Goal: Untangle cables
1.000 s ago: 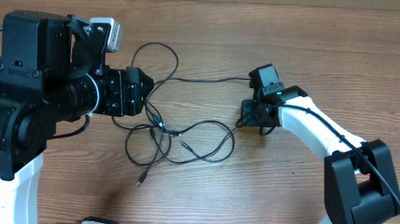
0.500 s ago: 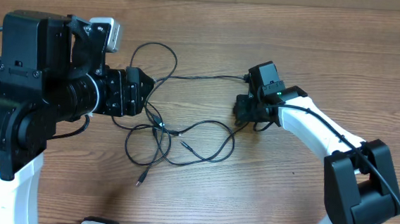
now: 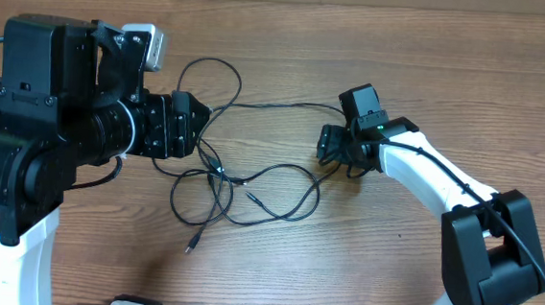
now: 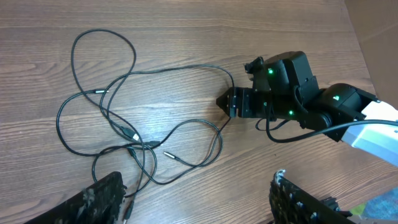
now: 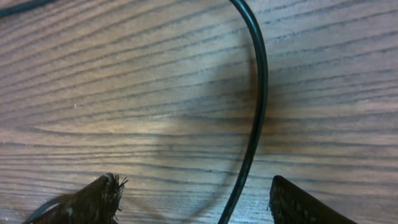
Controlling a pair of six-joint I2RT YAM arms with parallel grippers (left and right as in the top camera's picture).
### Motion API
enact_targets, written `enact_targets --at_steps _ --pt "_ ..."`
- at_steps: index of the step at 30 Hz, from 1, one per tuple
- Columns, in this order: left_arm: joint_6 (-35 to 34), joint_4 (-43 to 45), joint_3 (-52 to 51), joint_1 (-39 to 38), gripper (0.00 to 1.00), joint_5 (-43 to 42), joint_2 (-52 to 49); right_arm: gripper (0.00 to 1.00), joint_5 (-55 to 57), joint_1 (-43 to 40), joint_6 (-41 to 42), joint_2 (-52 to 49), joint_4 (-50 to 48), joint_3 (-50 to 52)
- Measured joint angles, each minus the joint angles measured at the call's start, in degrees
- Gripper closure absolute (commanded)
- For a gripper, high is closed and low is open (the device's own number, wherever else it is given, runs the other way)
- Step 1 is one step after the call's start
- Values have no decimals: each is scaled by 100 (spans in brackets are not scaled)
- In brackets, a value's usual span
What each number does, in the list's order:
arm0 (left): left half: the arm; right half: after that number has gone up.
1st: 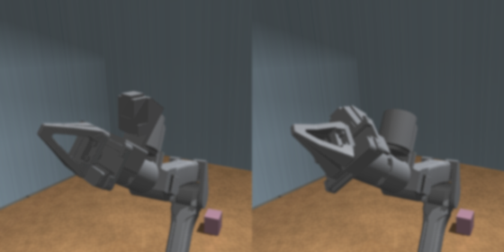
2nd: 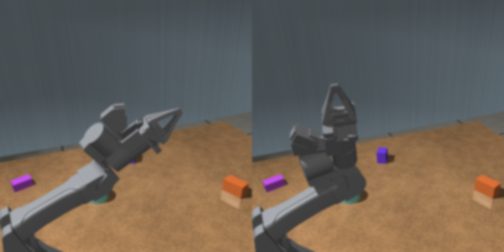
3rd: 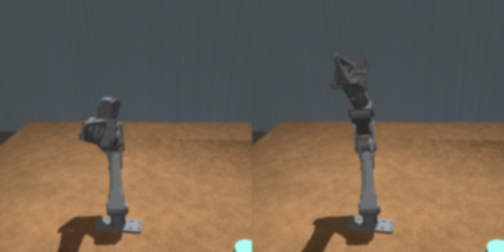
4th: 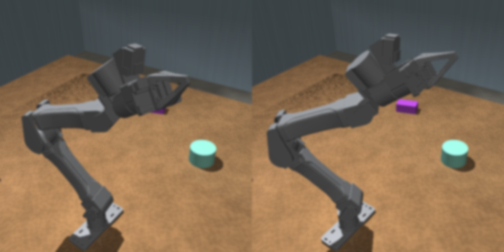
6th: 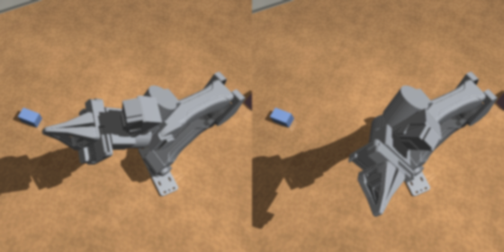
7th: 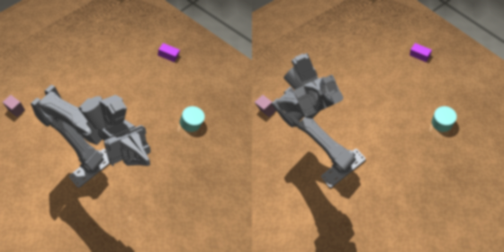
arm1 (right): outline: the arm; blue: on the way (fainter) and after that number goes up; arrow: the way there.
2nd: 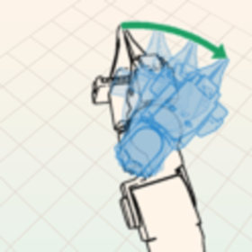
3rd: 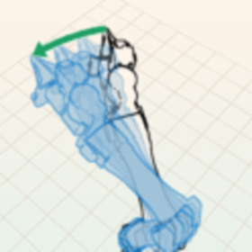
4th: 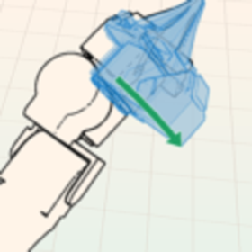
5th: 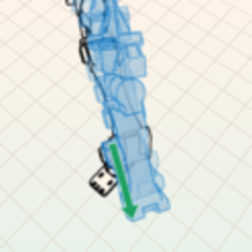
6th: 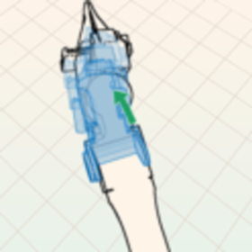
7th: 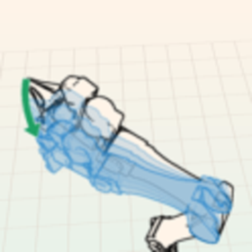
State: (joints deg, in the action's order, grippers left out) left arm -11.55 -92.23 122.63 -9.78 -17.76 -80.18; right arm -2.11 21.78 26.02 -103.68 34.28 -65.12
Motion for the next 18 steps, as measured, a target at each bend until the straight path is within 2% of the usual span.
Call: enact_targets --at_steps 5,8,9,18 --pt "0 0 0 0 25 0 0 27 22 2 55 0 -63 79" --pt "0 0 0 0 25 0 0 41 24 0 74 0 -66 109" --pt "0 0 0 0 25 0 0 44 26 0 83 0 -92 107" --pt "0 0 0 0 25 0 0 43 66 0 94 0 -240 162"
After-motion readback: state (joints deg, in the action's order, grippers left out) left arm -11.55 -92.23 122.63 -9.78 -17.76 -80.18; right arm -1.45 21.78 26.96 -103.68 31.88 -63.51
